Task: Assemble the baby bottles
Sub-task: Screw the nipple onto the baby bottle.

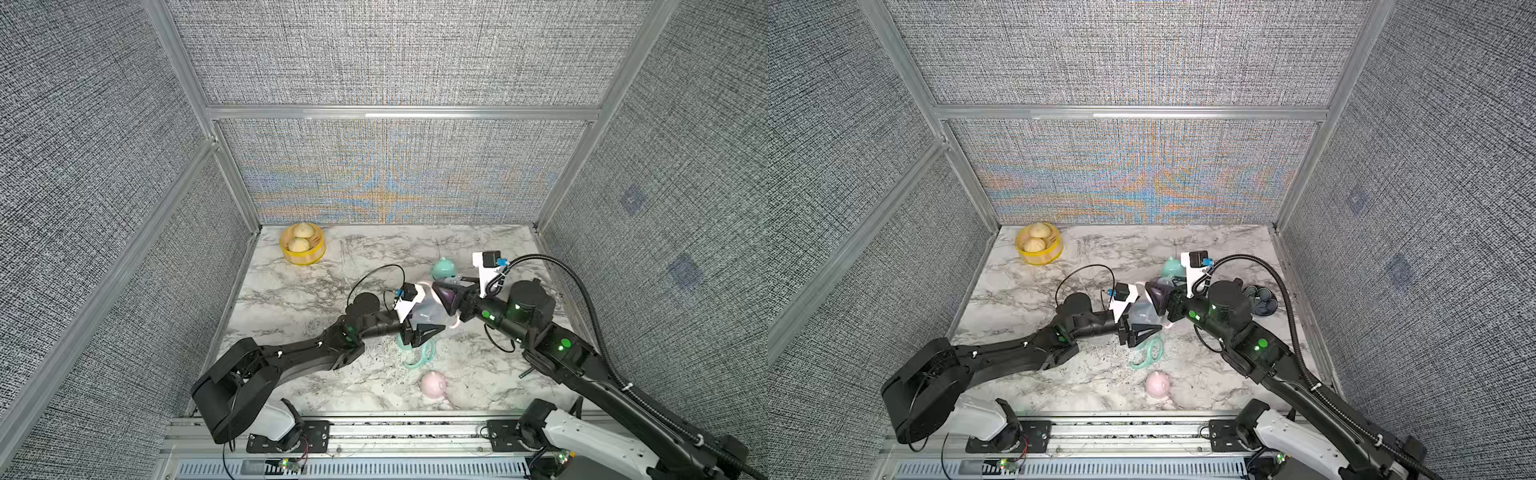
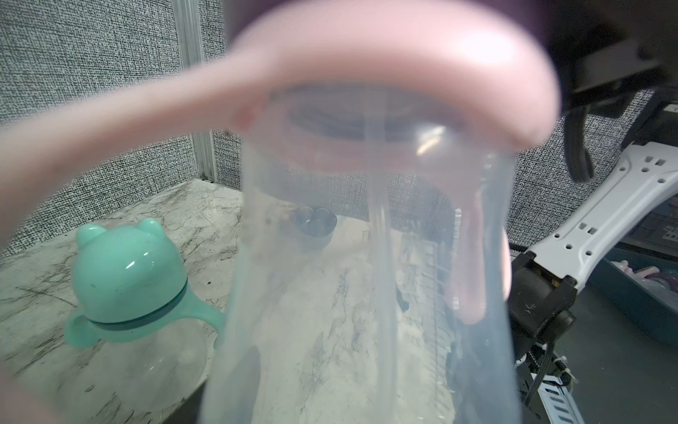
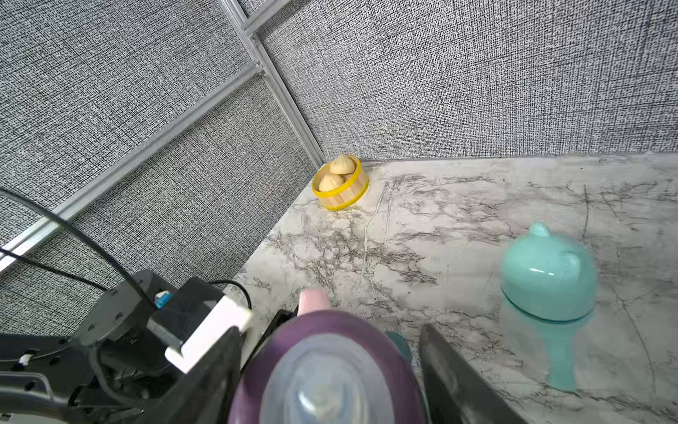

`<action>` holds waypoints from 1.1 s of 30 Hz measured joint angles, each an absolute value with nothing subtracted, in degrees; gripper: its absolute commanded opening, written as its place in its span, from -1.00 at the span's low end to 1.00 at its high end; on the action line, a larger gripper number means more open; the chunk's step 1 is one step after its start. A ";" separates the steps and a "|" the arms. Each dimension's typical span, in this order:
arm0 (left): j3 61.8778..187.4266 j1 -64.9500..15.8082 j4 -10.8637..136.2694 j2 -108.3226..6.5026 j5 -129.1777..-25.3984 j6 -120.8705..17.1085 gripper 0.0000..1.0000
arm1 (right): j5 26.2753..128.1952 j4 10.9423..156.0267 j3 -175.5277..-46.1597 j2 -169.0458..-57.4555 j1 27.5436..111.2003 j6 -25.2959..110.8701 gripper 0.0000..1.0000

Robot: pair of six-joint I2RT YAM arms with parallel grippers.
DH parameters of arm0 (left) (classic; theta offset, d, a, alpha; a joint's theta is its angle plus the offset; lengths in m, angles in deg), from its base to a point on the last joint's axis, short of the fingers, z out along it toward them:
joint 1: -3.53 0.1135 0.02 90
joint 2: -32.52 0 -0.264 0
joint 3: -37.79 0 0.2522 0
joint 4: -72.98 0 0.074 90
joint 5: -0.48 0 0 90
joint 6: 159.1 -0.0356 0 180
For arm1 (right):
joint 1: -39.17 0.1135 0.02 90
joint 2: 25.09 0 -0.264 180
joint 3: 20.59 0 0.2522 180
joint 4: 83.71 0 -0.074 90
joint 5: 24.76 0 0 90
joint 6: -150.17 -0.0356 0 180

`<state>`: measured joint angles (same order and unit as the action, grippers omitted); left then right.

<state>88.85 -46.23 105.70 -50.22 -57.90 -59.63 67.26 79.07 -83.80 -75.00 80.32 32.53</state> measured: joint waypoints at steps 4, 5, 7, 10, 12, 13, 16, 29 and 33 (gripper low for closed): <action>88.85 -46.23 105.52 -50.18 -57.90 -59.65 -1.00 | 67.43 79.29 -83.59 -75.00 80.14 32.53 0.48; 88.85 -46.23 105.44 -50.18 -57.92 -59.65 -1.00 | 67.45 79.27 -83.56 -75.02 80.10 32.53 0.48; 88.85 -46.21 105.35 -50.18 -57.97 -59.65 -1.00 | 67.43 79.24 -83.59 -75.17 80.10 32.53 0.53; 88.85 -46.23 105.35 -50.11 -57.99 -59.67 -1.00 | 67.67 78.92 -83.80 -75.63 80.05 32.53 0.54; 88.85 -46.21 105.31 -50.02 -58.01 -59.67 -1.00 | 67.91 78.85 -83.80 -75.70 80.03 32.53 0.54; 88.87 -46.21 105.26 -49.96 -58.01 -59.67 -1.00 | 67.96 78.87 -83.80 -75.65 80.03 32.53 0.53; 88.91 -46.23 105.20 -49.85 -58.01 -59.67 -1.00 | 68.20 78.87 -83.80 -75.48 80.05 32.53 0.46; 89.41 -46.38 103.62 -49.19 -60.22 -61.05 -1.00 | 68.59 79.24 -83.78 -75.70 80.10 30.76 -0.16; 89.35 -46.71 102.49 -48.21 -62.38 -61.86 -1.00 | 68.04 79.29 -83.91 -75.83 80.25 30.41 -0.21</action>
<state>89.35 -46.71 102.49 -48.21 -62.38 -61.86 68.04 79.29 -83.91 -75.83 80.25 30.41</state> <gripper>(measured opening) 0.782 0.686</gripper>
